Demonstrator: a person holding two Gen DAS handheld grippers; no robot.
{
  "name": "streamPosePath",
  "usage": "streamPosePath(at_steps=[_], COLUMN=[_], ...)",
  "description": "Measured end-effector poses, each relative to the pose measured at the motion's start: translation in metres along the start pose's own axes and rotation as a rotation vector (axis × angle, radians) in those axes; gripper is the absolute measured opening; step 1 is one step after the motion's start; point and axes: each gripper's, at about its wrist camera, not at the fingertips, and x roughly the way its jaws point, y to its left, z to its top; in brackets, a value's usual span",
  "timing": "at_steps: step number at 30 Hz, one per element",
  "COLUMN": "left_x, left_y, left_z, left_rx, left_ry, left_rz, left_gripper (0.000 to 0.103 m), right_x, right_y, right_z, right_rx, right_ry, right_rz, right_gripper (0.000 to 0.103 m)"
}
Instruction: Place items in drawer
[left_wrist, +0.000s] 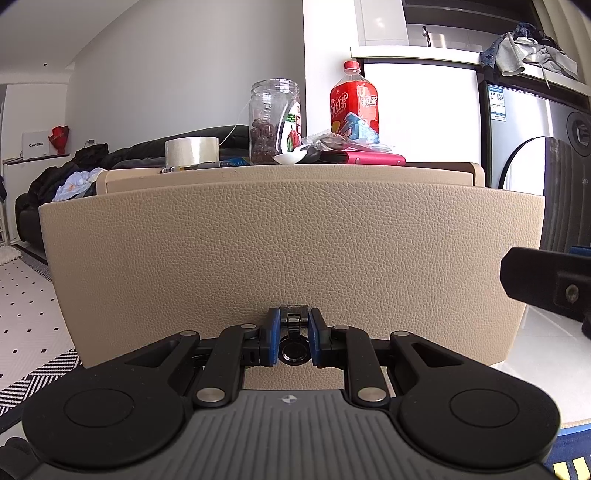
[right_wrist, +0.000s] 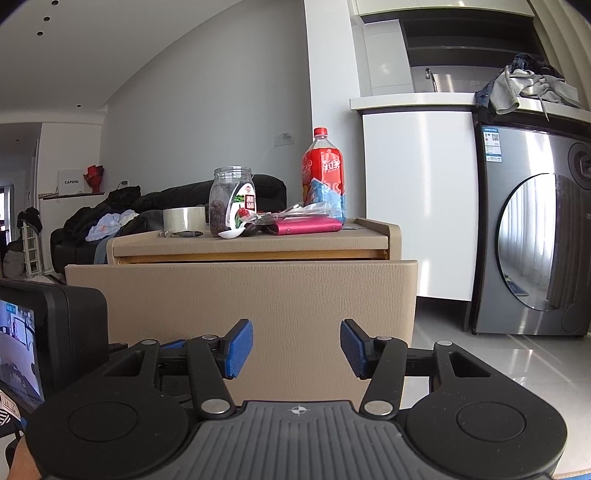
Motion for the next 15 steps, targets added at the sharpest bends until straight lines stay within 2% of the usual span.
streamPosePath(at_steps=[10, 15], left_x=[-0.024, -0.042], left_y=[0.005, 0.028], left_z=[-0.008, -0.014], left_rx=[0.082, 0.080], left_ry=[-0.041, -0.070], left_rz=[-0.001, 0.019], left_gripper=[0.020, 0.024], right_x=[0.017, 0.023], right_y=[0.013, 0.031], right_z=[-0.008, -0.015], right_rx=[0.010, -0.015], right_ry=[0.009, 0.012], right_rz=[0.026, 0.049], right_gripper=[0.056, 0.056])
